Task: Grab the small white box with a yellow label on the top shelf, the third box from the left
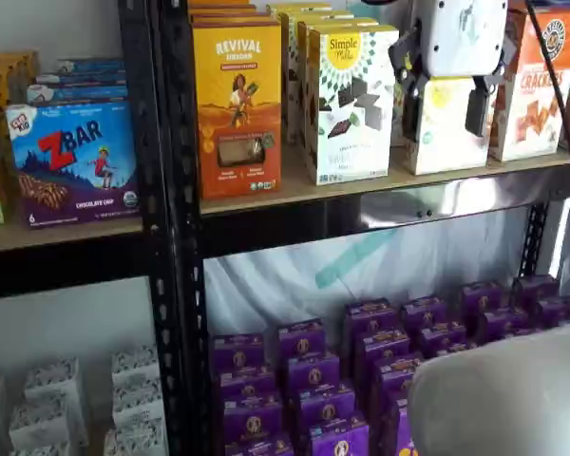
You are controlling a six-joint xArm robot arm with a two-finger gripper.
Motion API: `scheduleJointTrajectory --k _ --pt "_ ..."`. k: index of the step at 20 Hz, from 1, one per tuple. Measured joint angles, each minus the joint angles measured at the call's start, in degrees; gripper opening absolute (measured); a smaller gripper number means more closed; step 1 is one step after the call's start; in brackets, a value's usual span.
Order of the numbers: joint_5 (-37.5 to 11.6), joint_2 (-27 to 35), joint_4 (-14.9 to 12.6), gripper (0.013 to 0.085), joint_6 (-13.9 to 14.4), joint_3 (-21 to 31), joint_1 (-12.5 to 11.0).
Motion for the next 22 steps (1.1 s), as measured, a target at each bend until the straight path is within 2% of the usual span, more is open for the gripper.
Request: scheduleJointTrajectory --k 3,7,13,16,18,22 --pt "2.8 1.5 3.4 0.085 -1.3 -1.3 -3.0" --pt "3.1 1.5 3.8 0.085 -1.5 -1.3 -3.4" --pt "-1.8 -0.2 -0.1 0.085 -1.2 0.3 -1.1" --pt "-4.2 -0.3 -2.3 0.085 -1.8 0.7 -0.9" --pt "-6.2 0.1 -3.4 0.085 -3.2 0.8 -2.1" --pt "-10.0 1.5 -2.9 0.085 -7.8 0.6 -7.2"
